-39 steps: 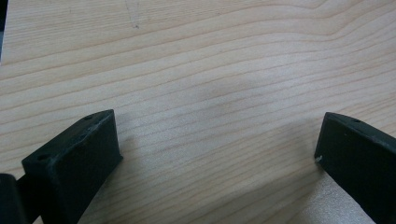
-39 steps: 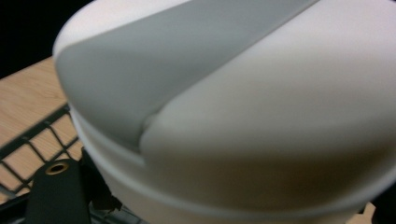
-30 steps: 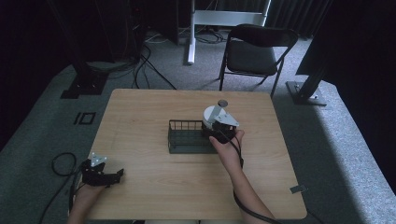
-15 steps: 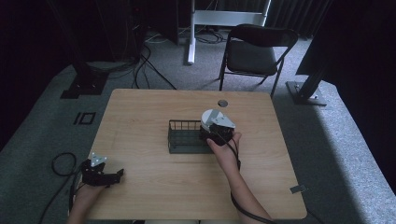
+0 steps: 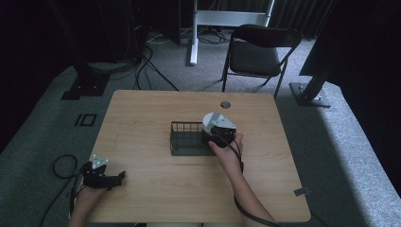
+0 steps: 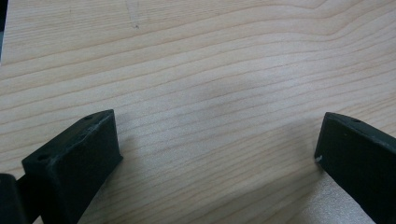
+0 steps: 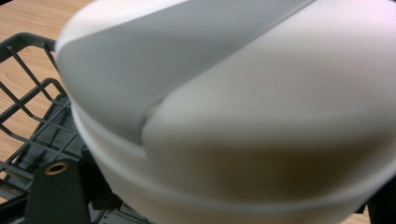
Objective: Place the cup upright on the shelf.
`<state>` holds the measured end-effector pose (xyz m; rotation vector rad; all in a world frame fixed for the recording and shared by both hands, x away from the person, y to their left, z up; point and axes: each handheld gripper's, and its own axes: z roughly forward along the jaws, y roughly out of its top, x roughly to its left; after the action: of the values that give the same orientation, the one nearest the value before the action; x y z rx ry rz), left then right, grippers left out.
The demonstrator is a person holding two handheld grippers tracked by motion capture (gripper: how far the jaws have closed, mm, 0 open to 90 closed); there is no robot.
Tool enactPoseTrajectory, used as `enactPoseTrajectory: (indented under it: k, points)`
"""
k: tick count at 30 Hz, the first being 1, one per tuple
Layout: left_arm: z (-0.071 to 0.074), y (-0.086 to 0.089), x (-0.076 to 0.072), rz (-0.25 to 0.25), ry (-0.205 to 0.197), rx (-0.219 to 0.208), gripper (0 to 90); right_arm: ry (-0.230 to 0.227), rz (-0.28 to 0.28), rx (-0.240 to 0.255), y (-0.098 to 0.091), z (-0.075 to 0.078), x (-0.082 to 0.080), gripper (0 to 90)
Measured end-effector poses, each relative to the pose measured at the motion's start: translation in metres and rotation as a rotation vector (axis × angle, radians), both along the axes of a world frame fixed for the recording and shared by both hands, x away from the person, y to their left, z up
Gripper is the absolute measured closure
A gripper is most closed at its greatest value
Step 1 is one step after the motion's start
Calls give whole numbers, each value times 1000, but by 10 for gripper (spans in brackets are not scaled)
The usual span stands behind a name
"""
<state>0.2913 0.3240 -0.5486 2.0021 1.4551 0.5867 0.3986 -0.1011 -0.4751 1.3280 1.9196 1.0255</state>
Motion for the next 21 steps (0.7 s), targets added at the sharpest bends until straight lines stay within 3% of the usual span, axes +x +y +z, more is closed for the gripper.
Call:
enactPoseTrajectory:
  k: [9,21]
  points:
    - [0,0,0,1,-1,-1,1,12,45,10,-2,0,0,170]
    - [0,0,0,0,0,0,1,-13,67,29,-7,0,-3,127]
